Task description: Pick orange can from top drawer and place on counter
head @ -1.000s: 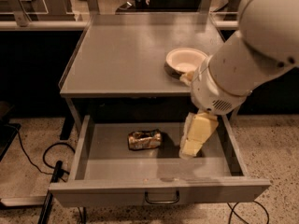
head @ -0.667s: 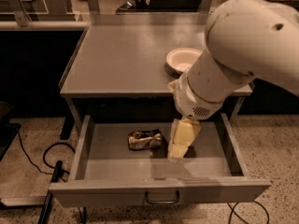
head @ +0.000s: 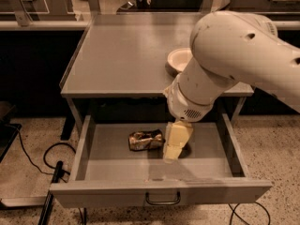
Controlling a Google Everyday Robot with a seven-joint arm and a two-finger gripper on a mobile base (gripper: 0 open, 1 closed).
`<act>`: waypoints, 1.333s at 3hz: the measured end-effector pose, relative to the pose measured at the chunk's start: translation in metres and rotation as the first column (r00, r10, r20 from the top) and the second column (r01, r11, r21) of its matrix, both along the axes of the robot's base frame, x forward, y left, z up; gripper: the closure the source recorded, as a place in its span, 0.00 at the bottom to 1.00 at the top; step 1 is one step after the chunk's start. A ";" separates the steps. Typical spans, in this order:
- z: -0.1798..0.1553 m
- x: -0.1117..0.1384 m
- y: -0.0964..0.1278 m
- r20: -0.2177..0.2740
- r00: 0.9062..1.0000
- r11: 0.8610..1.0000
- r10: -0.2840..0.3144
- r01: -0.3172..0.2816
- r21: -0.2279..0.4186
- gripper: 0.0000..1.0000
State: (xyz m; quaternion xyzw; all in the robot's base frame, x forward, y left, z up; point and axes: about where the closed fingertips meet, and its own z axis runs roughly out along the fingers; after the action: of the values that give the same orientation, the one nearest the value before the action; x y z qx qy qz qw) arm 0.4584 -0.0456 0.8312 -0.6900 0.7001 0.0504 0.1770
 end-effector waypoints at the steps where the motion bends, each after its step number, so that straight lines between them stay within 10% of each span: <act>1: -0.010 0.000 0.007 0.006 1.000 1.000 0.002 -0.003 0.017 0.00; 4: -0.055 0.033 0.021 0.029 0.998 0.998 -0.054 0.053 0.032 0.00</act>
Offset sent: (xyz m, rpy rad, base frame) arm 0.0288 0.0224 -0.0494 0.0540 -0.0522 -0.0728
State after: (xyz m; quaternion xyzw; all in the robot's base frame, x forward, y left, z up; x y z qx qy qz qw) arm 0.4911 -0.0246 0.7763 -0.6690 0.7145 0.0462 0.1997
